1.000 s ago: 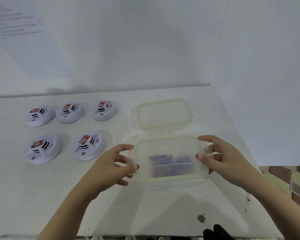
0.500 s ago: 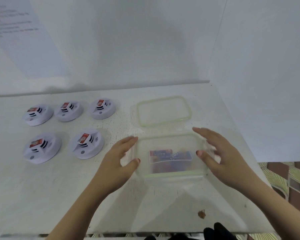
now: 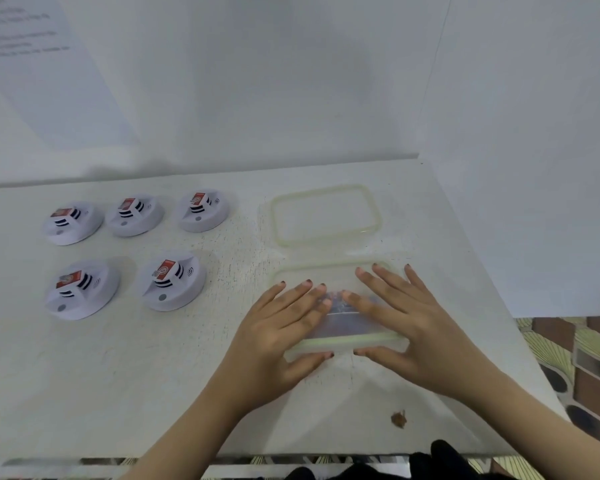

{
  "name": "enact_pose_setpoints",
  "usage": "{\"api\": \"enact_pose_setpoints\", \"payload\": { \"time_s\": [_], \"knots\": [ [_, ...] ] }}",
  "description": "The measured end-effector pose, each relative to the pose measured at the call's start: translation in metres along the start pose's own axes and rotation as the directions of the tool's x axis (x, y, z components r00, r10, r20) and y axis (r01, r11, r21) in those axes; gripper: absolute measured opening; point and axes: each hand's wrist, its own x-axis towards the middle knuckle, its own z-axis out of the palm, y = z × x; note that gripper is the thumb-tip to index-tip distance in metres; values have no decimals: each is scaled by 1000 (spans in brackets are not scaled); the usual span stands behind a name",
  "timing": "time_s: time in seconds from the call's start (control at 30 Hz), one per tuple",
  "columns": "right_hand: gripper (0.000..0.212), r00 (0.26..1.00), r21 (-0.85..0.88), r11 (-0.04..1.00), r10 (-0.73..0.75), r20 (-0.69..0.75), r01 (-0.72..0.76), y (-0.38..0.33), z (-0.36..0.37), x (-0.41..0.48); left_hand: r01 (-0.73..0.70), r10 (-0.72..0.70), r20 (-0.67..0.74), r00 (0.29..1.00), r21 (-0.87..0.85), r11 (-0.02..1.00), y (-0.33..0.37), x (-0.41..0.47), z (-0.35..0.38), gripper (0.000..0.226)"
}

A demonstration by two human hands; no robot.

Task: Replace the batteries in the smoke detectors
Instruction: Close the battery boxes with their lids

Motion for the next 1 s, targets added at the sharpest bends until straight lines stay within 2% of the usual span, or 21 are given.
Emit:
{"api": "enact_pose_setpoints", "payload": {
  "time_s": [0.1, 0.2, 0.3, 0.4, 0.53, 0.6, 0.67, 0.77, 0.87, 1.0],
  "knots": [
    [57, 1000, -13, 1000, 3, -3, -3, 0, 1, 0, 33, -33, -8, 999, -29, 999, 2, 1, -1, 52],
    [60, 999, 8, 1000, 13, 36, -14, 1, -7, 3, 68, -65, 43, 997, -67, 995, 3, 2, -4, 54],
    [48, 997, 187, 981, 35, 74, -48, 5, -20, 5, 164, -141, 167, 976, -130, 978, -1, 5, -13, 59],
    [47, 990, 349, 934, 27, 140, -75, 12, -28, 4, 262, -213, 251, 944, -184, 947, -11, 7, -24, 62],
    [60, 978, 296, 954, -26, 208, -38, 13, -32, -3, 384, -330, 238, 913, -232, 894, -4, 7, -36, 81],
    [61, 980, 214, 977, -37, 197, -6, 12, -30, -5, 444, -372, 267, 889, -298, 845, 8, 8, -41, 67],
    [59, 985, 133, 991, -45, 165, 23, 10, -24, -7, 414, -350, 260, 900, -262, 871, 23, 6, -40, 57],
    [58, 998, 60, 997, -49, 46, 46, 0, -15, -12, 317, -282, 241, 929, -119, 941, 39, 2, -26, 83],
    [56, 997, 73, 997, -20, -69, 25, -17, -4, -20, 269, -249, 230, 941, -61, 961, 45, -3, -17, 100],
    [49, 994, 88, 996, 9, -113, 1, -38, 5, -33, 254, -242, 220, 945, -28, 967, 44, -13, -21, 94]
  ]
}}
